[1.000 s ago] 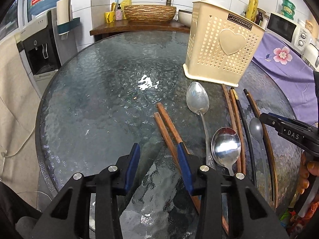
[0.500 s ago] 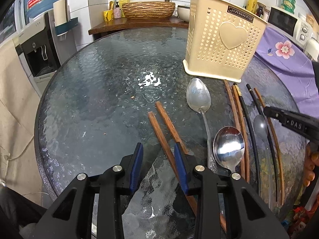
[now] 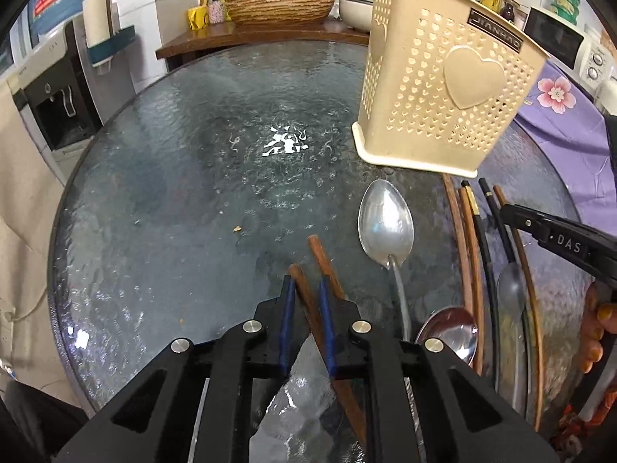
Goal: Organize utensils
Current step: 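Close the left tool on a wooden chopstick while the right tool grasps another wooden chopstick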
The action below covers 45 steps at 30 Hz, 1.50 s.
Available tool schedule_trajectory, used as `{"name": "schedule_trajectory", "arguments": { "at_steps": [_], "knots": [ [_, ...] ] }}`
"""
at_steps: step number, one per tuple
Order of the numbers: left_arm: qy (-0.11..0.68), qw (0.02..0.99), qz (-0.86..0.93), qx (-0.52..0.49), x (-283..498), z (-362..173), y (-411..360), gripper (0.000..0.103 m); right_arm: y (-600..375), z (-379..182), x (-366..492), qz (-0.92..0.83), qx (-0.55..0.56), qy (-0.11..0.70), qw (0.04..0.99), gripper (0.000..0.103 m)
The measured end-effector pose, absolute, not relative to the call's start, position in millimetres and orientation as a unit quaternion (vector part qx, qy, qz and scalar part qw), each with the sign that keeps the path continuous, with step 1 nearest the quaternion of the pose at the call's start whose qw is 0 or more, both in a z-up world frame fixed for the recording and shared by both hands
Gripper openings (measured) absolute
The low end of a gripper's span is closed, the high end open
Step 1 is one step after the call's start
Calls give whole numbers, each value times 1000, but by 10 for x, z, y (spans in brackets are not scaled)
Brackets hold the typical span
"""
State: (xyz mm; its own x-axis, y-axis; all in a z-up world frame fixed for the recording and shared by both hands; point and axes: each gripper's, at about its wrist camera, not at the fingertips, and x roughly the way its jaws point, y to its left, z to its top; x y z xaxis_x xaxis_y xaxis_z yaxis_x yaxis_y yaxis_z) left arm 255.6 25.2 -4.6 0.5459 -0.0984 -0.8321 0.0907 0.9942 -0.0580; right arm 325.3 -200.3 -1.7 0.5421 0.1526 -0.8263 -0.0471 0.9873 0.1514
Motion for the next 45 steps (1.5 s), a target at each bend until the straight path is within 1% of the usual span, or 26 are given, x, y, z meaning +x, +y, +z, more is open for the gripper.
{"name": "schedule_trajectory", "arguments": {
  "at_steps": [3,4,5,9,15,22,25,29,33,45],
  "knots": [
    [472,880,-52,5,2557,-48,227,13,-2006,-23,3309,55,59,477,875,16],
    [471,881,-50,10,2550,-50,206,13,-2023,-26,3327,52,63,478,875,11],
    [470,881,-49,15,2547,-51,183,12,-2050,-30,3346,52,70,478,874,9],
    [472,880,-52,16,2546,-51,130,11,-2137,-59,3414,58,91,481,870,8],
    [472,880,-51,23,2549,-49,38,10,-2127,-87,3420,59,76,475,875,8],
    [474,879,-58,2,2696,-38,69,7,-2079,-100,3363,65,74,465,880,8],
    [473,879,-64,-4,2751,-30,66,7,-2144,-57,3392,83,91,454,882,8],
    [456,887,-71,-8,2785,81,63,7,-2216,71,3383,99,100,432,891,8],
    [417,906,-72,-3,2785,336,83,7,-2278,257,3349,115,104,409,899,8],
    [325,940,-104,-17,2625,1098,187,7,-2487,1138,2996,175,99,303,932,7]
  ]
}}
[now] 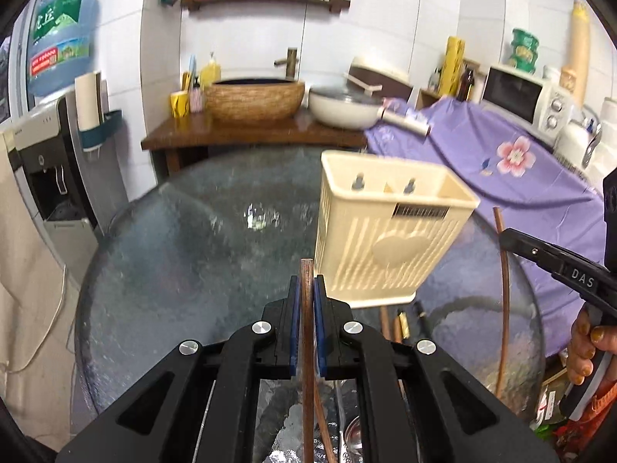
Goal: Organize utensils
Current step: 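Close the left tool on a wooden chopstick while the right tool grasps another wooden chopstick, then lower both held chopsticks upright into the cream holder and open both tools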
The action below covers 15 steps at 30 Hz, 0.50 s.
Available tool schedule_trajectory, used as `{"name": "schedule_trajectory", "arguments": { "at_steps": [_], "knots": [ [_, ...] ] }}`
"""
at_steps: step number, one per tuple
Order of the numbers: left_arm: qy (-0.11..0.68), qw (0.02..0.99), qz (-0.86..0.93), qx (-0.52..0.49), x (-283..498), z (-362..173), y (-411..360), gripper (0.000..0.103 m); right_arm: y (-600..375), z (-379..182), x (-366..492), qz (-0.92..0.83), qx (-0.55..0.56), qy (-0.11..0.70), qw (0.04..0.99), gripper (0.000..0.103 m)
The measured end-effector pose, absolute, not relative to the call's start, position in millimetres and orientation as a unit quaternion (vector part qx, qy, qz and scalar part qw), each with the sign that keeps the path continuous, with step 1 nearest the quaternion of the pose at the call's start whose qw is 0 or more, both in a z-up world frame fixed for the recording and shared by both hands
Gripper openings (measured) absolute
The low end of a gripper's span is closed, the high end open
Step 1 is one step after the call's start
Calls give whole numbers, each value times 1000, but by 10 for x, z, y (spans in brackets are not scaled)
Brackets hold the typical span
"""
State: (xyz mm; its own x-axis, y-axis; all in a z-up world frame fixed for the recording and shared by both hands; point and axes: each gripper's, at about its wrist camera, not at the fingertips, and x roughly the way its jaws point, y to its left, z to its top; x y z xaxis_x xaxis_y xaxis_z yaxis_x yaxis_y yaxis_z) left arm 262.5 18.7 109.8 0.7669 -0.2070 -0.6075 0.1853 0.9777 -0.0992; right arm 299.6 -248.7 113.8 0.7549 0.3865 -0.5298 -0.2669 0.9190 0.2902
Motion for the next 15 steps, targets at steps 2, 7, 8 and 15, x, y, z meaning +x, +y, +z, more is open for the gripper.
{"name": "schedule_trajectory", "arguments": {
  "at_steps": [2,7,8,15],
  "knots": [
    [313,943,-107,-19,2583,1190,191,7,-2521,1282,2925,188,101,290,933,7],
    [290,951,-108,-29,2471,1348,272,7,-2583,1449,2783,212,108,282,929,7],
    [289,950,-112,-36,2447,1370,299,7,-2604,1477,2756,214,107,277,931,7],
    [261,958,-111,-41,2307,1589,437,7,-2618,1699,2618,238,92,260,931,7]
  ]
}}
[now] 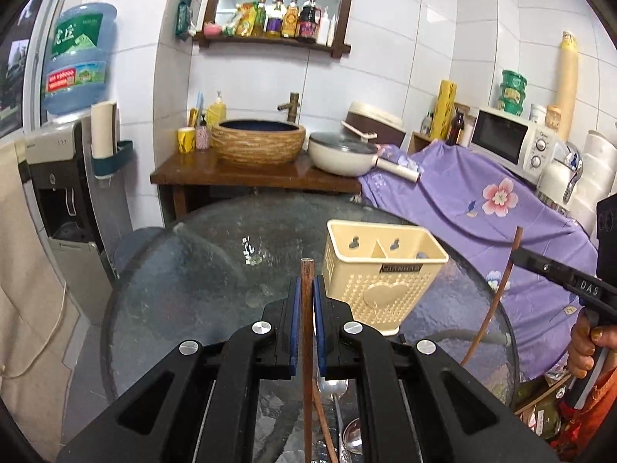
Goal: Organize utensils
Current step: 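Lower both held chopsticks upright into the cream holder and open both tools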
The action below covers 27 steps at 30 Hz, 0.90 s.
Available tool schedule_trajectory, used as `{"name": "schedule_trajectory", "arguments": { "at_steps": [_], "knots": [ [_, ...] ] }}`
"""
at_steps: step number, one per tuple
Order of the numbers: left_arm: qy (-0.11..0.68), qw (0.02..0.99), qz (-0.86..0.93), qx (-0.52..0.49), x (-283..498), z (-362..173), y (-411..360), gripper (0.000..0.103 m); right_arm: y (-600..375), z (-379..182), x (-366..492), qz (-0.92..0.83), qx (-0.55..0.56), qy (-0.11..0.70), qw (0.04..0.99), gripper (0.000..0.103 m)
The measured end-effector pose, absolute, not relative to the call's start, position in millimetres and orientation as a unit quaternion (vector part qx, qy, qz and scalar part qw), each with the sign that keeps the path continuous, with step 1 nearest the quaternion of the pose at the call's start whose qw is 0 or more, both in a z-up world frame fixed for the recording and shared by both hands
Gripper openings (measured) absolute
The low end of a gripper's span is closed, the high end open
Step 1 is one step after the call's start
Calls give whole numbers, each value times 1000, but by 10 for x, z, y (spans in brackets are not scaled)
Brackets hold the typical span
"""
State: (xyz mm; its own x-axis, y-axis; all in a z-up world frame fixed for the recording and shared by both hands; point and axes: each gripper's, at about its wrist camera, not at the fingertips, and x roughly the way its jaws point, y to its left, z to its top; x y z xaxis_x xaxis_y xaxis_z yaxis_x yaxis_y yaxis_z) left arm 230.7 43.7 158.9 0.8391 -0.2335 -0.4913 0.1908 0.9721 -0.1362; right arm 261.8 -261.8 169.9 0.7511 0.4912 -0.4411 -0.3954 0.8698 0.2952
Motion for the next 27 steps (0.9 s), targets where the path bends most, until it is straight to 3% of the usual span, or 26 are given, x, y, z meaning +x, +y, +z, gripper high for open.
{"name": "schedule_trajectory", "arguments": {
  "at_steps": [20,27],
  "knots": [
    [232,966,-109,-29,2503,1956,429,7,-2441,2050,2774,264,75,253,928,7],
    [206,971,-121,-24,2489,2304,431,7,-2442,2230,2912,284,89,258,919,7]
  ]
}}
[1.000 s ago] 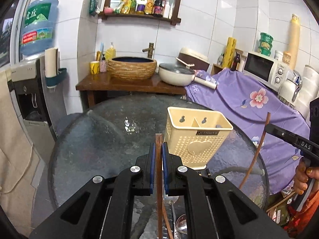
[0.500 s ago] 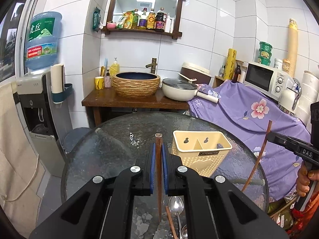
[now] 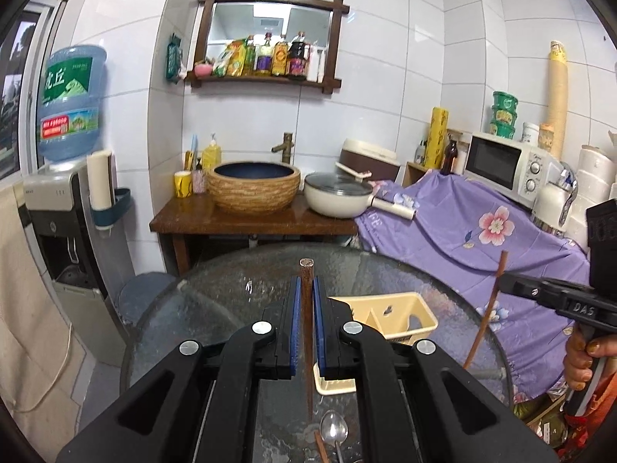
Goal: Organize utensils
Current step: 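Lower both held chopsticks upright into the cream holder and open both tools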
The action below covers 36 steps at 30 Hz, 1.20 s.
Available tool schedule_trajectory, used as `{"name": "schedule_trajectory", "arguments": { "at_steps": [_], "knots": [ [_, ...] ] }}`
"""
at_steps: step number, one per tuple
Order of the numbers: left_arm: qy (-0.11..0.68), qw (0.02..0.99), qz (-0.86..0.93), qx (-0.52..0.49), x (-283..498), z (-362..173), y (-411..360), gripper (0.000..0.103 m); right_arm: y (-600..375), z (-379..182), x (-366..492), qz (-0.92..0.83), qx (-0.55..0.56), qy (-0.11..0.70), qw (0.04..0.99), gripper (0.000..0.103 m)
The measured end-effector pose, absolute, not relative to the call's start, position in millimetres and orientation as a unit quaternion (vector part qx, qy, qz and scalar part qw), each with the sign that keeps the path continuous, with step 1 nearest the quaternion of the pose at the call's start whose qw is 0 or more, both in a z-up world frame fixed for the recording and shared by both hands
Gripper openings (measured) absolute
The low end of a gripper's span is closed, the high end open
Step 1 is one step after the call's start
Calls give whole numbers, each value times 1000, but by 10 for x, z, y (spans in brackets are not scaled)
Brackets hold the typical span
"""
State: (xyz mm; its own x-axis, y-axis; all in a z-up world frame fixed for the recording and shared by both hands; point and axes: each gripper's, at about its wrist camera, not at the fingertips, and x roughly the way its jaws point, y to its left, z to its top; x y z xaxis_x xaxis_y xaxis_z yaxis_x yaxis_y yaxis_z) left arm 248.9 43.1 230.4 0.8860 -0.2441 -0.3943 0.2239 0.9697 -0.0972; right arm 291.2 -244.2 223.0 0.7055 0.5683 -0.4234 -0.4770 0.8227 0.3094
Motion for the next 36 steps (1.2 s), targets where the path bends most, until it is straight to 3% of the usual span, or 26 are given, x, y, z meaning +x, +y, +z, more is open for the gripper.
{"name": "schedule_trajectory", "arguments": {
  "at_steps": [12,17,36],
  "knots": [
    [160,976,-147,-34,2714,3424,324,7,-2375,3170,3235,272,95,196,937,7],
    [149,977,-148,-42,2874,3581,162,7,-2322,3358,3416,241,86,167,952,7],
    [275,949,-138,-71,3648,2231,-21,7,-2237,2085,3947,194,98,255,942,7]
  ]
}}
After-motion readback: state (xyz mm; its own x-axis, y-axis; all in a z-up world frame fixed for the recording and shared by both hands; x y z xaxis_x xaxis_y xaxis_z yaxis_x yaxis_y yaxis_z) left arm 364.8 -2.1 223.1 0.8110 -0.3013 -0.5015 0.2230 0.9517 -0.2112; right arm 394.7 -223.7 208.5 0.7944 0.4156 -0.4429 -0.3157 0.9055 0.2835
